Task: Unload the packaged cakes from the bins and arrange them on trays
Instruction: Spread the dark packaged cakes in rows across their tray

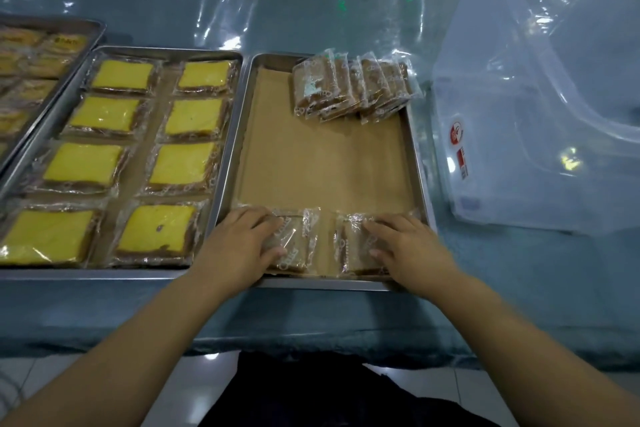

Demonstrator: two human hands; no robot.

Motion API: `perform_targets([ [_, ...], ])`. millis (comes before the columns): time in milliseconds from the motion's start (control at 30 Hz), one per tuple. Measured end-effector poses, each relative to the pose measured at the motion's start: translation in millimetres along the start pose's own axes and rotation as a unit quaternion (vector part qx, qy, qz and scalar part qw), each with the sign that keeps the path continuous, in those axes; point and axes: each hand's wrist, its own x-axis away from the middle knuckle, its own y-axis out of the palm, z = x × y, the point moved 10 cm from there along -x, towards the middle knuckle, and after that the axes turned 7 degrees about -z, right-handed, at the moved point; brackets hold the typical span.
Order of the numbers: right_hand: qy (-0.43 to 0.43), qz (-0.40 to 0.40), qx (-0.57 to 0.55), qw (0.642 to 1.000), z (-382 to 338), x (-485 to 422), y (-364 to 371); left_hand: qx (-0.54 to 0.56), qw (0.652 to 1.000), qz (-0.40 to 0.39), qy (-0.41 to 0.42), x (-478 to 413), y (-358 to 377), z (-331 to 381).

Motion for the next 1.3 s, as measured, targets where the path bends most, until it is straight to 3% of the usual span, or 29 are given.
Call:
perform_targets([
  [300, -0.002, 0.028, -0.028, 0.999, -5.4, 1.3, -15.6, 0.013, 1.000, -0.005, -0.011, 5.1, -6.3, -1.8],
  [500, 0.031, 0.075, -0.110, 0.991, -4.8, -31.1, -60.1, 0.032, 0.999, 0.044, -0.001, -26.8, -44.8, -15.1],
  [1067, 0.168, 0.095, -0.142, 0.971, 38.0, -215.2, -141.3, 0.124, 0.991, 0.046, 0.026, -254.1, -108.7, -71.7],
  [1300, 0.195, 0.038, -0.121, 0.973, 50.6, -257.7, -130.7, 0.126, 0.992, -0.024, 0.022, -330.5, -93.8, -78.3],
])
